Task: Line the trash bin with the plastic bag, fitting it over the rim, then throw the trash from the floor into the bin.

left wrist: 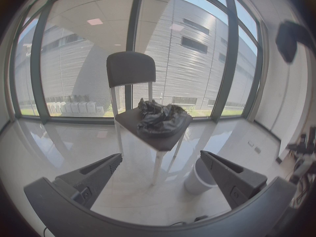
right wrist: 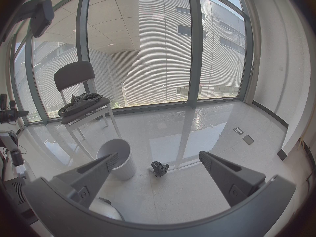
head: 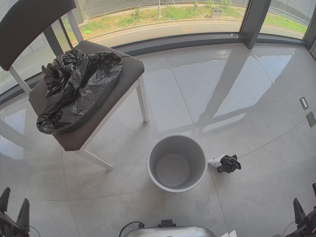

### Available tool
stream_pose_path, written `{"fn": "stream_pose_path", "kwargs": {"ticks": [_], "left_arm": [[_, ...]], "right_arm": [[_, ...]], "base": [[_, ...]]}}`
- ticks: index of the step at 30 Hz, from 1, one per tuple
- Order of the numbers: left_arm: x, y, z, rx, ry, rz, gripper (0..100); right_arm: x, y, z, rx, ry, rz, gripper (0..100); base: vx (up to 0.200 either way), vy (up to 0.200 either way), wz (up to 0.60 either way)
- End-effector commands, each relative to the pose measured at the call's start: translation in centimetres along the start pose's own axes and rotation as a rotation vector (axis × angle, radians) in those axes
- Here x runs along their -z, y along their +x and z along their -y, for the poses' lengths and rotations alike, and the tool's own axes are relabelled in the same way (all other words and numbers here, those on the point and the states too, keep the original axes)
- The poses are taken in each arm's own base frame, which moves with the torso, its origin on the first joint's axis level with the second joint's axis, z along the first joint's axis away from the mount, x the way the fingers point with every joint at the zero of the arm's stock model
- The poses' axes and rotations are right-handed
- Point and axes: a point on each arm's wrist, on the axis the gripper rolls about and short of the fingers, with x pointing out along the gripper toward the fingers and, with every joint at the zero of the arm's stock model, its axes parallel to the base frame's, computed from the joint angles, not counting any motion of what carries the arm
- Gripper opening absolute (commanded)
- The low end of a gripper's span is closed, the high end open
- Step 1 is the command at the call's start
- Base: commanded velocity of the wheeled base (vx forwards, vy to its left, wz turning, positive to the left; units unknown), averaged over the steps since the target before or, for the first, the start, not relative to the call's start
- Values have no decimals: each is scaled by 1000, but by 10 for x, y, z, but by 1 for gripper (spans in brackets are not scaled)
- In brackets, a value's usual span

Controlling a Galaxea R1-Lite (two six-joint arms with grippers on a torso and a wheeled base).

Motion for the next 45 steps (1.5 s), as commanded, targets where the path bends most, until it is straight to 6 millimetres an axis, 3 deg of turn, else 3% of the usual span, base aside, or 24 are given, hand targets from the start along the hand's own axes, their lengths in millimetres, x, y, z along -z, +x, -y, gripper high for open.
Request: {"fn": "stream_pose_path", "kwargs": {"ticks": [1,8,11,13,14,21,26,31,45], "left_arm": [[-85,52,3,-198,-193,-147,100],[-111,100,0,-385,-316,-385,100],[-114,125,-2,-439,-389,-487,100],[-114,130,-3,-452,-402,-501,100],[-114,153,-10,-500,-444,-545,100],[-118,224,-37,-460,-554,-627,100],[-118,262,-53,-494,-556,-645,100],[-124,281,-58,-476,-559,-642,100],[-124,283,-55,-394,-609,-713,100]], "right_arm": [[5,0,0,-1,0,-2,100],[5,0,0,-1,0,0,100],[5,0,0,-1,0,-2,100],[5,0,0,-1,0,-2,100],[5,0,0,-1,0,-2,100],[5,0,0,-1,0,-2,100],[5,0,0,-1,0,-2,100],[5,0,0,-1,0,-2,100],[5,0,0,-1,0,-2,100]], "base": [[0,0,0],[0,0,0],[0,0,0],[0,0,0],[0,0,0],[0,0,0],[0,0,0],[0,0,0],[0,0,0]]}}
